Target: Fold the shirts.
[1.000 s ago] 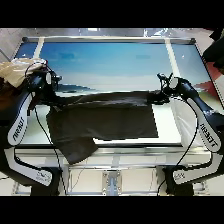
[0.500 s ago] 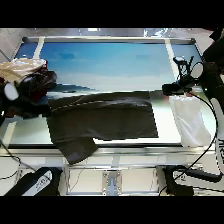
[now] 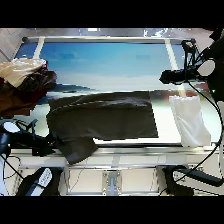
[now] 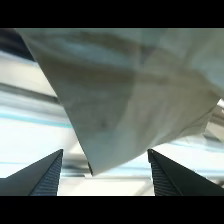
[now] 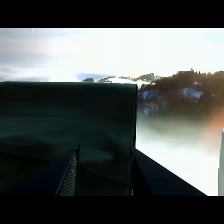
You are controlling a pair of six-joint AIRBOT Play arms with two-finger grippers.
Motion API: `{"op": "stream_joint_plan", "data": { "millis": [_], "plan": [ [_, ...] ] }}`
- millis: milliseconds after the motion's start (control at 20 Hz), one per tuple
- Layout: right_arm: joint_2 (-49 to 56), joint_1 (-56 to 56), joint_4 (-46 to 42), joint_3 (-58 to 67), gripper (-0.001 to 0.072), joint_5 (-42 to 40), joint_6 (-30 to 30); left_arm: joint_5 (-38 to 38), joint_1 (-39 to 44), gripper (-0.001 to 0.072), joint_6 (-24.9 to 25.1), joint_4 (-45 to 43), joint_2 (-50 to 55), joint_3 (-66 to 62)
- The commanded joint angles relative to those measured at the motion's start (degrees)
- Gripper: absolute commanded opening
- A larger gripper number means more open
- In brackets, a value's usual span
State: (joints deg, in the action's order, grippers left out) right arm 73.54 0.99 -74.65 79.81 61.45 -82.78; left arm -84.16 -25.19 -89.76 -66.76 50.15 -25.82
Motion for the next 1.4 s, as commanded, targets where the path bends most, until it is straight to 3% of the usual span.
{"op": "stream_joint_plan", "data": {
  "millis": [0,250,450,800,900,1000,1100,1250,1350],
  "plan": [
    [-0.1,0.0,1.0,0.1,0.0367,-1.0,0.5,2.0,-1.0,0.0608,2.8,1.9,6.1,1.8],
    [-0.2,0.0,1.0,0.1,0.0367,-0.9,0.5,3.0,-1.0,0.0608,3.8,-2.2,8.4,1.8],
    [-0.2,0.0,1.9,0.1,0.0367,-0.8,0.5,9.3,-1.0,0.0607,3.8,1.0,9.4,1.8],
    [-0.2,0.0,3.1,0.1,0.0366,-0.3,0.4,10.5,-1.0,0.0591,4.8,1.3,13.9,1.9],
    [-0.2,0.0,3.3,0.1,0.0366,0.3,0.4,10.8,-1.0,0.0392,5.5,3.3,14.3,1.9],
    [-0.2,0.0,3.3,0.1,0.0366,0.5,0.4,11.5,-1.0,0.0253,7.8,6.8,14.3,1.9],
    [-0.2,0.0,3.3,0.1,0.0366,0.5,0.4,12.7,-1.0,0.0011,9.3,9.4,14.3,1.9],
    [-0.5,0.0,1.8,0.1,0.0365,1.1,0.4,12.4,-1.0,0.0013,12.0,12.9,14.2,1.9],
    [-1.6,0.2,-5.6,0.1,0.0366,4.7,0.5,10.5,-1.0,0.0014,14.4,15.9,13.2,1.8]
  ]
}}
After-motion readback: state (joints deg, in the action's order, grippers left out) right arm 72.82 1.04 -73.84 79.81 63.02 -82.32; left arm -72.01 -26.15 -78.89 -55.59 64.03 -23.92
